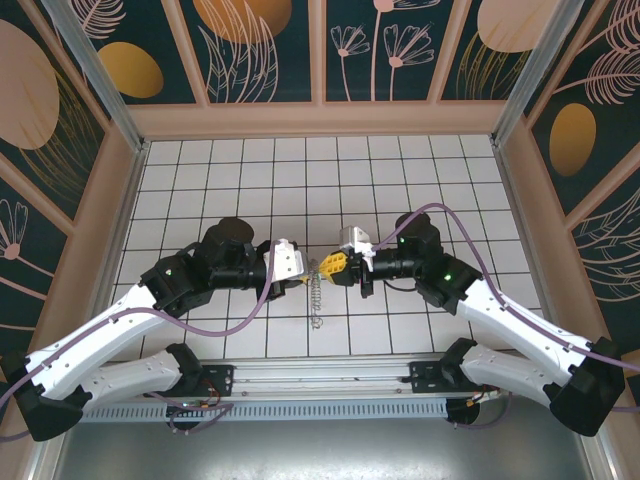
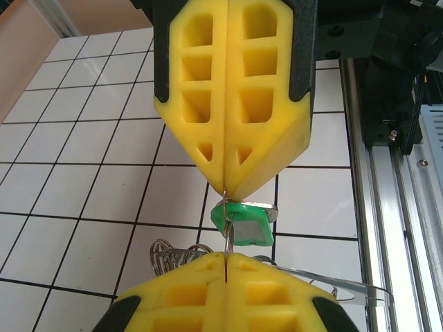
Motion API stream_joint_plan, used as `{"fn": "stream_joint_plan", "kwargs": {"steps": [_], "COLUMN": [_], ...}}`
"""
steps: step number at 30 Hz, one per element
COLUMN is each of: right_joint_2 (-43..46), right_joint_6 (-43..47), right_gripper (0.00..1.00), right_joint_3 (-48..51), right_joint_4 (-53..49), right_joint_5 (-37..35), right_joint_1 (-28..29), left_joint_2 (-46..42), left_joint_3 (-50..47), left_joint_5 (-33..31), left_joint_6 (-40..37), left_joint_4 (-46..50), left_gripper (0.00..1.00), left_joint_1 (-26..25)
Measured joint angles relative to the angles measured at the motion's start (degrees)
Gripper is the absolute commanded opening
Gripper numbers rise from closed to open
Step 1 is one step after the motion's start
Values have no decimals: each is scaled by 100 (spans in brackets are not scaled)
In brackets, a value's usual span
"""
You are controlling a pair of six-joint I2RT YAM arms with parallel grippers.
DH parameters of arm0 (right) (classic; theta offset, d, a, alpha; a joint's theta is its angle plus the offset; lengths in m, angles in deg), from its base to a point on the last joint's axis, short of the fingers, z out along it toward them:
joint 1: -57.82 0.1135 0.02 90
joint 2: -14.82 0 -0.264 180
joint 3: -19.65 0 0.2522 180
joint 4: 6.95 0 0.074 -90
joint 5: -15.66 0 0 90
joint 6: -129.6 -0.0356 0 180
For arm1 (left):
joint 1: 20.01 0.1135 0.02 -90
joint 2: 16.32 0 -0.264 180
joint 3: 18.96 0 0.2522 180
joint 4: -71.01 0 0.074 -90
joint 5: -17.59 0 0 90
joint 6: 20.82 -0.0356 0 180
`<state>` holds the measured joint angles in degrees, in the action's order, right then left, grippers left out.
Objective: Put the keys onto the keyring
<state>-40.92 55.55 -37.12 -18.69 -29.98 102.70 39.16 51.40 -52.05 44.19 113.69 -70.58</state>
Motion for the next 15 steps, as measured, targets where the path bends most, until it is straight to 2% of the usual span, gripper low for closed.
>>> {"fn": "stream_joint_plan", "kwargs": {"steps": [15], "right_joint_2": [0], "right_joint_6": [0], "right_gripper": [0], "right_joint_3": [9], "right_joint_4": [81], "right_joint_5": [0], "right_joint_1": [-13], "left_joint_2": [0], "left_joint_3": [0], "left_joint_5": [0], "left_joint_6": [0], "left_joint_4": [0], "left_gripper": [0], "left_joint_1": [0]}}
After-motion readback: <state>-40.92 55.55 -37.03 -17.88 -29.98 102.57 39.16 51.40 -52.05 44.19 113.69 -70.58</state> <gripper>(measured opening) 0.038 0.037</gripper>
